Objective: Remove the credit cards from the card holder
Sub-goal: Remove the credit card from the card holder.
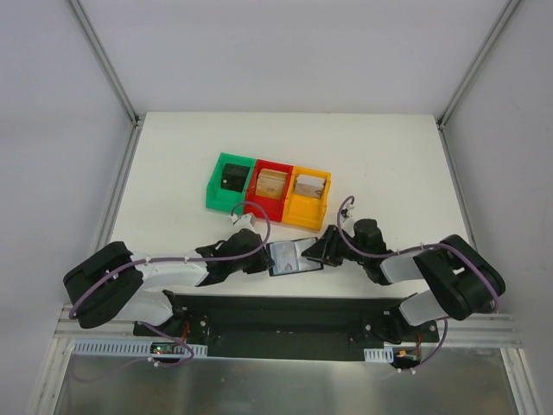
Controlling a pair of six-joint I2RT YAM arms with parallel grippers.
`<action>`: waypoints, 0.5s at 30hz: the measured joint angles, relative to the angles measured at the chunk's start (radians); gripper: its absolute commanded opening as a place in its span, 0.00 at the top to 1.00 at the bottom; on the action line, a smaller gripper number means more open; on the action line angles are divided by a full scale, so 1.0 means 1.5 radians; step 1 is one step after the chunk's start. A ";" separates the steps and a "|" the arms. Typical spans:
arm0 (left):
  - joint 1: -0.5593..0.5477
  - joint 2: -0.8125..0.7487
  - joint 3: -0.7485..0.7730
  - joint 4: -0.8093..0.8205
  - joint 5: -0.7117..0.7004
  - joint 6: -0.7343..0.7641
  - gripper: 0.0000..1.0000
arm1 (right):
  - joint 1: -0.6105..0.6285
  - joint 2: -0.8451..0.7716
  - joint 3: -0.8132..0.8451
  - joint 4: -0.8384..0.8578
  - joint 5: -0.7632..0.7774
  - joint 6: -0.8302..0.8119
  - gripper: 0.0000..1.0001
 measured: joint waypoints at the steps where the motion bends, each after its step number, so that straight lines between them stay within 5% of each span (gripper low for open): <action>1: 0.000 -0.007 -0.002 -0.005 -0.002 0.001 0.86 | 0.000 -0.005 0.001 -0.007 0.000 -0.003 0.56; 10: 0.001 -0.084 -0.007 -0.035 -0.027 0.021 0.72 | 0.000 -0.032 0.014 -0.049 0.000 -0.028 0.55; 15: 0.003 -0.089 -0.007 -0.032 -0.033 0.034 0.97 | 0.005 -0.043 0.016 -0.073 0.002 -0.038 0.55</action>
